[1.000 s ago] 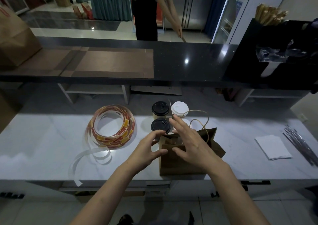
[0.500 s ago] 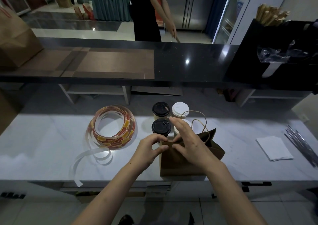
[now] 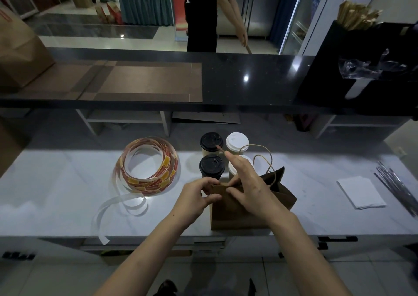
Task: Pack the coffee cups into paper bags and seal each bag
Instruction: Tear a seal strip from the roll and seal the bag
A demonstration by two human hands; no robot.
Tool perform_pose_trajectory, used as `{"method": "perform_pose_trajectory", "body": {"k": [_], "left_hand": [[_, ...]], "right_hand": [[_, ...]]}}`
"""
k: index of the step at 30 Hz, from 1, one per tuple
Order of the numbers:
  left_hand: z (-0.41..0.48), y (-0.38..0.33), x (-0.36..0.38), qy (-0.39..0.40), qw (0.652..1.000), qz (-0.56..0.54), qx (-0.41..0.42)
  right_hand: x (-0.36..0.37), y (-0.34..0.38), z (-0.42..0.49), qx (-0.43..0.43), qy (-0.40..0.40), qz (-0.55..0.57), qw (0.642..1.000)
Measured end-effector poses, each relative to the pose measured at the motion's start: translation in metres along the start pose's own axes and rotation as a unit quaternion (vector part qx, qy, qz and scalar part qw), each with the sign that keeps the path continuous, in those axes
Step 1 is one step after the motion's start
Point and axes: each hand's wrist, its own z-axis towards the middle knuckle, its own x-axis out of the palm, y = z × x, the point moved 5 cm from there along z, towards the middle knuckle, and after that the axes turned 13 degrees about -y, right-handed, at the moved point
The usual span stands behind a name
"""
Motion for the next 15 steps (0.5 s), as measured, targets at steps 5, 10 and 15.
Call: {"method": "perform_pose_trajectory", "body": {"k": [5,10,15], "left_hand": [[0.0013,-0.0019,-0.0021,-0.015,1.000,-0.014,-0.005],[0.0024,-0.0018,-0.0013,-0.040,0.999,-0.027,0.004],[0.0037,-0.0017,-0.0005,-0.061,0.997,-0.038,0.026]], "right_hand": [[-0.0004,0.0011,-0.0010,0.002,0.003,0.003,1.000],[-0.0009,0.0024,-0.0010,0.005,0.003,0.004,1.000],[-0.0012,0.0045,-0.0023,0.007,-0.005,0.000,1.000]]}}
